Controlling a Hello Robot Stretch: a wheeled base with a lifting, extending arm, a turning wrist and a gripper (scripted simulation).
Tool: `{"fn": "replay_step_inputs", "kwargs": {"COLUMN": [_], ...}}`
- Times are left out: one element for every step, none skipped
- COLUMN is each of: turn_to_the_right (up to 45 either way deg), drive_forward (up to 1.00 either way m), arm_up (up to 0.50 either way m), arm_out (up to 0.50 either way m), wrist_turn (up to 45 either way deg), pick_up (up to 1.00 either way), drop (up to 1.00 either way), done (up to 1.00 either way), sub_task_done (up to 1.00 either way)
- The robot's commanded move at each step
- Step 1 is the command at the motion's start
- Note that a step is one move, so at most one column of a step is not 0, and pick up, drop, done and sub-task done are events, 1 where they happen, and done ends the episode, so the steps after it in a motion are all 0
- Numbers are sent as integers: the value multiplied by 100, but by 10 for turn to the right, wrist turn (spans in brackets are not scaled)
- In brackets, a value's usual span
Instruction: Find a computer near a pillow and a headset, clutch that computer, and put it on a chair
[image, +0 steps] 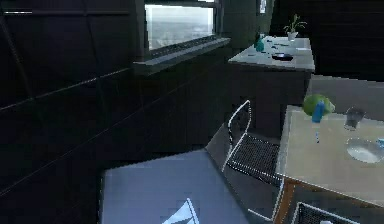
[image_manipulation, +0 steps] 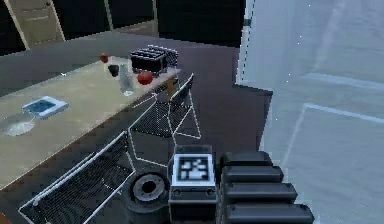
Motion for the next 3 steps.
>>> {"fn": "replay_step_inputs", "kwargs": {"turn_to_the_right": [0,450,180], "drive_forward": [45,0,0], "arm_up": [0,0,0], "arm_out": [0,0,0], "wrist_turn": [0,0,0], "pick_up": [0,0,0], "drop": [0,0,0], "done": [0,0,0], "sub_task_done": [0,0,0]}}
